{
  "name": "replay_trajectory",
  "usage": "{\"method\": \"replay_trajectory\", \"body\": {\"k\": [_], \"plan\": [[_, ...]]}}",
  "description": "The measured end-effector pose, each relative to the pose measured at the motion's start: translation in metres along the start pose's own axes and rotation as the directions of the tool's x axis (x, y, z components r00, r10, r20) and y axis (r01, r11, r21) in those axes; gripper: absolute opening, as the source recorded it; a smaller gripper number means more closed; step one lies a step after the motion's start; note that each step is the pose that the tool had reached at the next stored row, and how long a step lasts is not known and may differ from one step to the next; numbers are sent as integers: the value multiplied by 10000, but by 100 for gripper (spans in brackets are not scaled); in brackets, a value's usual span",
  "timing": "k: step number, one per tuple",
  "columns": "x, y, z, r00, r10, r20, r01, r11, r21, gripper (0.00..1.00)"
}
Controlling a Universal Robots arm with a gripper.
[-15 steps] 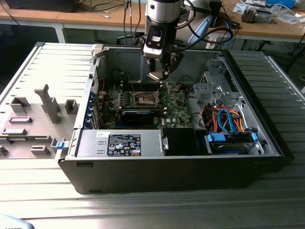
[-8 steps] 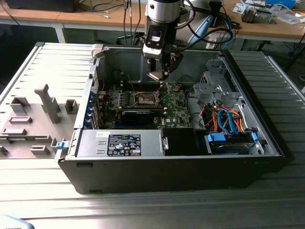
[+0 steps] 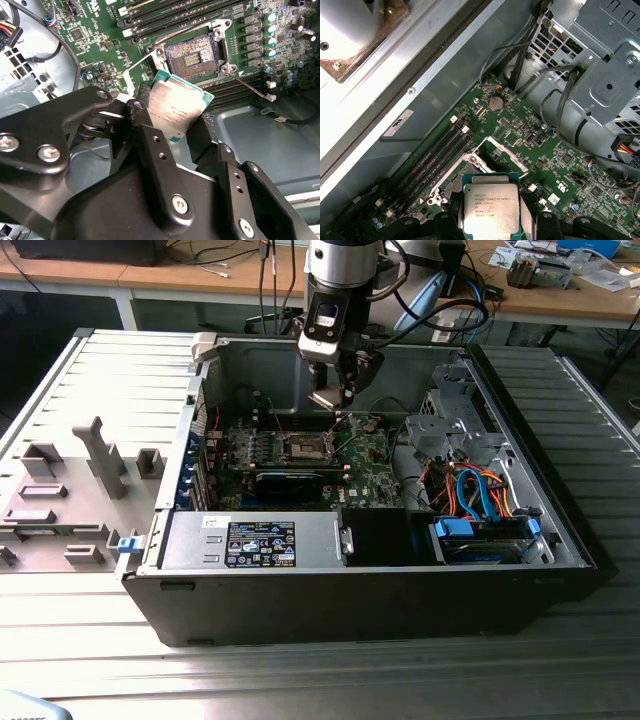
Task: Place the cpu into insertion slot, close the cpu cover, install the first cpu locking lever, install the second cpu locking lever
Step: 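Place the cpu into insertion slot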
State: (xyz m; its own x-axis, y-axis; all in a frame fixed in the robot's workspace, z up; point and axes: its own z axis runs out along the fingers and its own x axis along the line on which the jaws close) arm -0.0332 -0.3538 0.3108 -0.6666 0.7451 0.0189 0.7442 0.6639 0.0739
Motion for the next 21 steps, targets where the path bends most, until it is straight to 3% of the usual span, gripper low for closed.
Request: {"method": "replay_trajectory", "body": {"k": [21], "plan": [[0,0,2,9989,477,35,-477,9989,-10,54]]}}
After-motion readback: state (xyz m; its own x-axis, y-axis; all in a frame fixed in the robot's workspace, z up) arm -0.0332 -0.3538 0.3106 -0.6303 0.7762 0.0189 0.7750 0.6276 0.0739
